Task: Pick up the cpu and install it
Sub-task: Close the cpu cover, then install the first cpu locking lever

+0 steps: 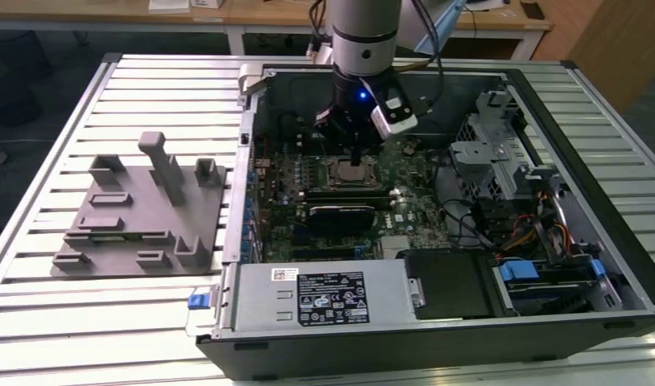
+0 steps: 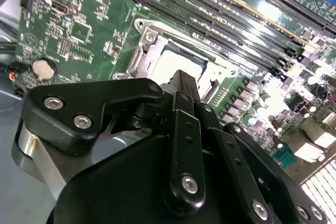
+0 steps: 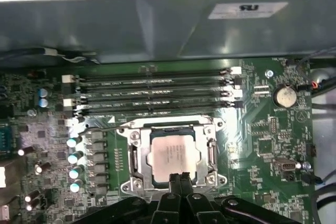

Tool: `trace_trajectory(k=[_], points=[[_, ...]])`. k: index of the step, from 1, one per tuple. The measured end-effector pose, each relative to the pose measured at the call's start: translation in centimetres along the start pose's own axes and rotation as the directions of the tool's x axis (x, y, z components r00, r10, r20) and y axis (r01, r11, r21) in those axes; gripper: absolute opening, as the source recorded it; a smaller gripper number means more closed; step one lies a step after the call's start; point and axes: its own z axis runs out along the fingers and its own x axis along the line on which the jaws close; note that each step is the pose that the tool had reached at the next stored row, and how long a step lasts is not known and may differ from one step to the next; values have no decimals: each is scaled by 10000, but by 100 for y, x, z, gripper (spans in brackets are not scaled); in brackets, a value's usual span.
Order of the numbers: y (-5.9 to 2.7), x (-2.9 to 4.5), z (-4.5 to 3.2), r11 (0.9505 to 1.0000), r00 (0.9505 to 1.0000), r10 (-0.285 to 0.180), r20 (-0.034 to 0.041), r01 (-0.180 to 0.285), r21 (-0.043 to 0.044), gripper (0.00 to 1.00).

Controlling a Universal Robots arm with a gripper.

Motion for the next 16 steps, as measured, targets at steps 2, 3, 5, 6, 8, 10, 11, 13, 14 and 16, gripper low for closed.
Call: trace_trajectory(k=[2, 3, 5, 6, 8, 10, 11, 13, 14, 16], points=[[1, -9, 12, 10000, 10000, 38, 0, -38, 9, 11], [1, -11, 18, 10000, 10000, 53, -1, -53, 9, 11], [1, -11, 21, 10000, 10000, 64, -2, -64, 12, 11], [1, -11, 21, 10000, 10000, 65, -2, -65, 13, 11], [1, -12, 26, 10000, 10000, 64, -1, -64, 11, 11], [1, -11, 26, 10000, 10000, 64, -1, -64, 11, 11], [1, -12, 27, 10000, 10000, 64, -1, -64, 11, 11], [1, -11, 27, 10000, 10000, 64, -1, -64, 10, 11], [1, -12, 27, 10000, 10000, 63, -1, -63, 11, 11], [1, -11, 27, 10000, 10000, 64, -1, -64, 11, 11]])
